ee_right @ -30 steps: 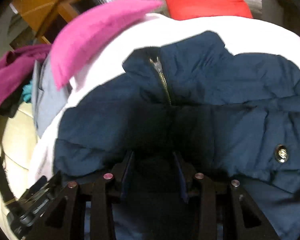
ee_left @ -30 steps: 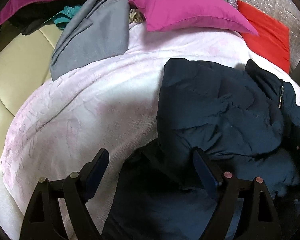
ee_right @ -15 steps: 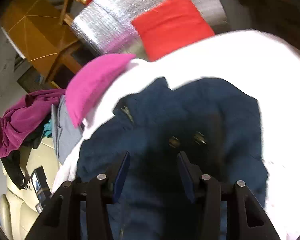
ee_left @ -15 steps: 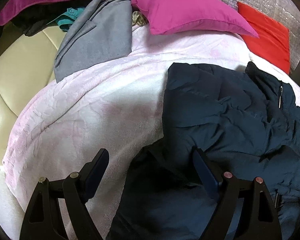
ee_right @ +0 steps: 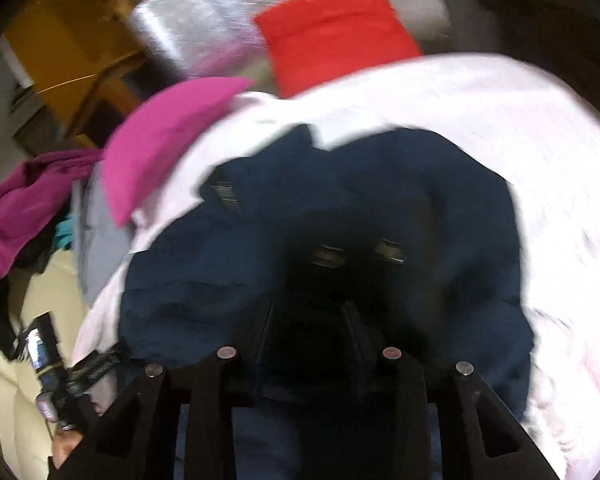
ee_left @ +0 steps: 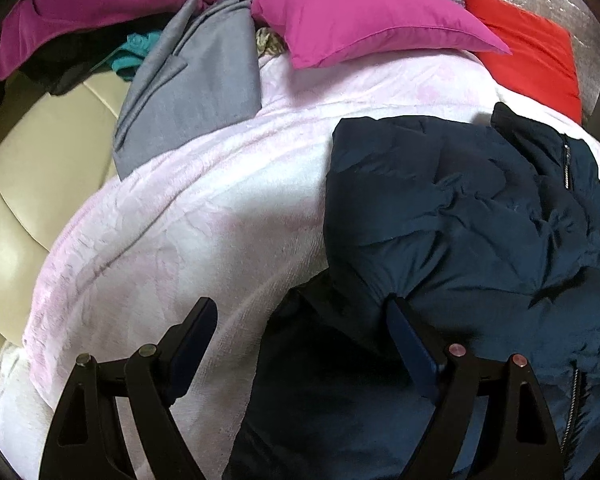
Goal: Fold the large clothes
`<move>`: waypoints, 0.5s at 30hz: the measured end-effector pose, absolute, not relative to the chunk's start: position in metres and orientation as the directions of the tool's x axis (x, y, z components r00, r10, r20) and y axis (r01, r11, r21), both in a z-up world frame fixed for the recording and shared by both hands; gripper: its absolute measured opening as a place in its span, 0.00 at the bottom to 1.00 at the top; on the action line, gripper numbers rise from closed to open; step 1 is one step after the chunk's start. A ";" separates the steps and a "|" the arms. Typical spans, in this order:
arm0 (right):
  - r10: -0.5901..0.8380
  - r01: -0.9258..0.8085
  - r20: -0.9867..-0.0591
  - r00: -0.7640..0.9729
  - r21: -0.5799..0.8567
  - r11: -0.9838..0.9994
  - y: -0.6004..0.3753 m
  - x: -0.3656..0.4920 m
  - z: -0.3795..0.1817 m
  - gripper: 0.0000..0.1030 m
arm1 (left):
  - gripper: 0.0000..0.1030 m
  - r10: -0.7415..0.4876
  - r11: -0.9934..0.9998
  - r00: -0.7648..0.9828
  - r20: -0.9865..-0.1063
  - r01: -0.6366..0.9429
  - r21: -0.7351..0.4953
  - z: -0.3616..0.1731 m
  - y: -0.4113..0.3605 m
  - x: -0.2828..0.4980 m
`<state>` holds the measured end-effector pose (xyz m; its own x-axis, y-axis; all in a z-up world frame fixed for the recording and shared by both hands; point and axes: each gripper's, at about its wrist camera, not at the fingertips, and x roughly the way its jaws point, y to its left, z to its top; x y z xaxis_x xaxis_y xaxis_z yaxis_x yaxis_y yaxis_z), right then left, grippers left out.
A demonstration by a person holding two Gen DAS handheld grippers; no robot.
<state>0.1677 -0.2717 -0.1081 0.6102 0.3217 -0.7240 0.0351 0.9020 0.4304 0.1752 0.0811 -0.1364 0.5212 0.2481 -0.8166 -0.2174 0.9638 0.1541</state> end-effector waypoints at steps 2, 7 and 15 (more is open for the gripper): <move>0.363 -0.017 -0.731 0.578 0.434 0.901 -0.248 0.175 -0.111 0.41 | 0.84 0.256 0.963 0.526 -0.811 -0.209 0.168 -0.135 0.079 0.173; 0.329 -0.077 -0.815 0.477 0.334 0.939 -0.190 0.204 -0.152 0.47 | 0.84 0.259 0.964 0.569 -0.780 -0.197 0.177 -0.122 0.077 0.164; 0.333 -0.082 -0.810 0.482 0.337 0.938 -0.194 0.197 -0.151 0.47 | 0.84 0.253 0.967 0.658 -0.709 -0.194 0.164 -0.095 0.074 0.150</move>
<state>0.1969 -0.1938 -0.1514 0.4823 0.3334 -0.8101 -0.0824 0.9379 0.3369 0.1501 0.0745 -0.0948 0.6584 0.2525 -0.7090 -0.1942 0.9671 0.1642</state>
